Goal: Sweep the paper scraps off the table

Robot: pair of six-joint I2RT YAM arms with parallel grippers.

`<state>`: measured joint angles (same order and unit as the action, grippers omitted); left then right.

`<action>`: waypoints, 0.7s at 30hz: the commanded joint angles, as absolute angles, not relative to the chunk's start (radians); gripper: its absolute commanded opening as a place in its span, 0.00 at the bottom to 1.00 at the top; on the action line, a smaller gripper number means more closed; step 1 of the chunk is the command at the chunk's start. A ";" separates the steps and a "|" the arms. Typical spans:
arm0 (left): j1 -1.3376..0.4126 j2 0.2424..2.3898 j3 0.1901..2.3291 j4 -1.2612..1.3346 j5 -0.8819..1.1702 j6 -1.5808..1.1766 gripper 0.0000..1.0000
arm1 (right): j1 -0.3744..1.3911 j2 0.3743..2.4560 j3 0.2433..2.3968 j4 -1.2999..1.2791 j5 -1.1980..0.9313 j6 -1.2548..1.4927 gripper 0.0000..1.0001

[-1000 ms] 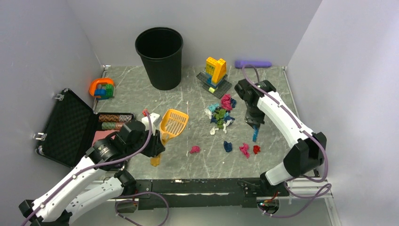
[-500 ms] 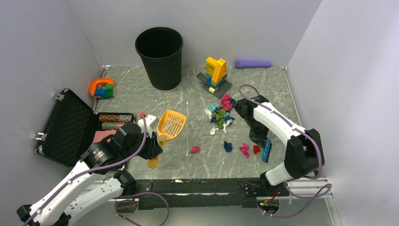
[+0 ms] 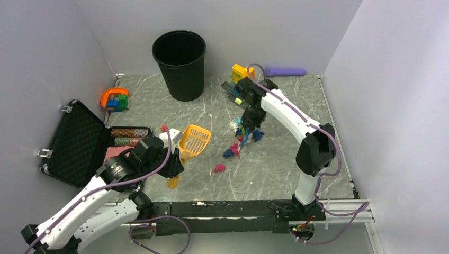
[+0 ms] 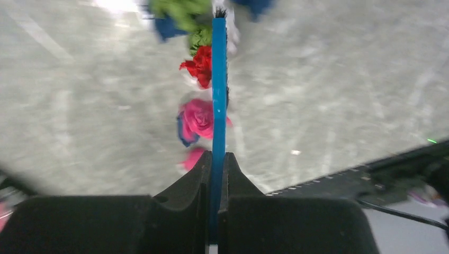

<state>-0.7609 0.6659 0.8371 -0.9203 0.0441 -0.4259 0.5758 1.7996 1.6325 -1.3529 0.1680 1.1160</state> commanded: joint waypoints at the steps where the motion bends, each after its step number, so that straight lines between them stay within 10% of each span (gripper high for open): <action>1: -0.763 0.695 0.884 -0.878 0.019 -0.387 0.26 | 0.556 1.830 1.887 -1.367 0.099 1.163 0.00; 21: -0.762 0.725 0.931 -0.848 -0.186 -0.400 0.25 | 0.887 1.681 1.555 -0.887 -0.436 0.446 0.00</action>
